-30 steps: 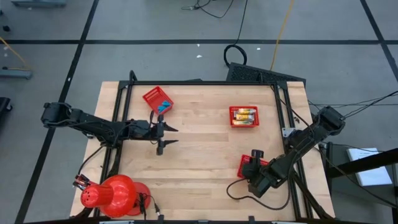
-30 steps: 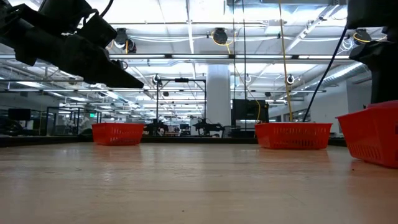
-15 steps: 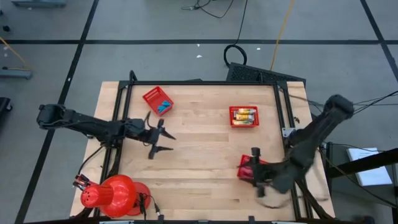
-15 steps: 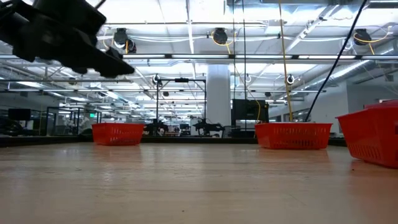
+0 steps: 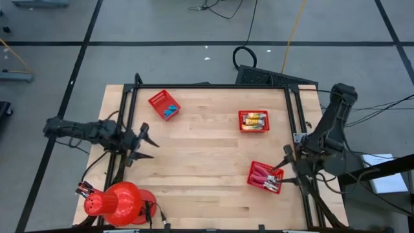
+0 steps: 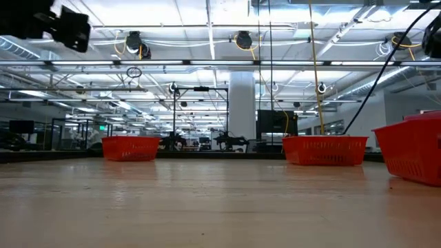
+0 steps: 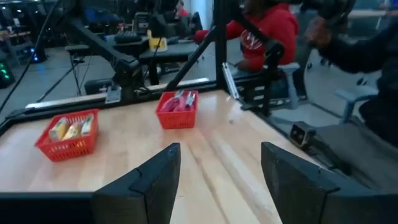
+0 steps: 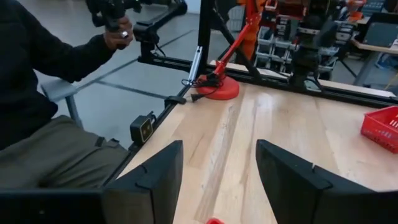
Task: Pick & Place School Supplies
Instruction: Return to Home Position
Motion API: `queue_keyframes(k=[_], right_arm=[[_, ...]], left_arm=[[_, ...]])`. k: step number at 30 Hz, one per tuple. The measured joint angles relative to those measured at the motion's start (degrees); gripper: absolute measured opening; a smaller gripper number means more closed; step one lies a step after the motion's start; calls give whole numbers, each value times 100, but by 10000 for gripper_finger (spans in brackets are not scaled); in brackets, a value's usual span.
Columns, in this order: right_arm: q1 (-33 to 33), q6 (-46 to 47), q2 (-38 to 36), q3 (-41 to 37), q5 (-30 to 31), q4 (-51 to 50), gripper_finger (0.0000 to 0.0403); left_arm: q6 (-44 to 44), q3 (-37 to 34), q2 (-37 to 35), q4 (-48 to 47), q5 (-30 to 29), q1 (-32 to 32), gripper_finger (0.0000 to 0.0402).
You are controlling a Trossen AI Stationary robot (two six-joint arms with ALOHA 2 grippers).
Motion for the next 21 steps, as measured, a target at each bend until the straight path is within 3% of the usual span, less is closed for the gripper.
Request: queue_keyframes(k=[7, 15, 21], right_arm=[[497, 138, -613, -632, 366, 62, 196], [1018, 345, -961, -1169, 333, 187, 193], [1523, -592, -1395, -1806, -801, 1499, 195]], left_arm=[[-692, 2, -979, -1161, -937, -540, 228], [-568, -16, -1569, -1290, -925, -1042, 228], [-645, -103, -1564, -1357, -1080, -1191, 228]])
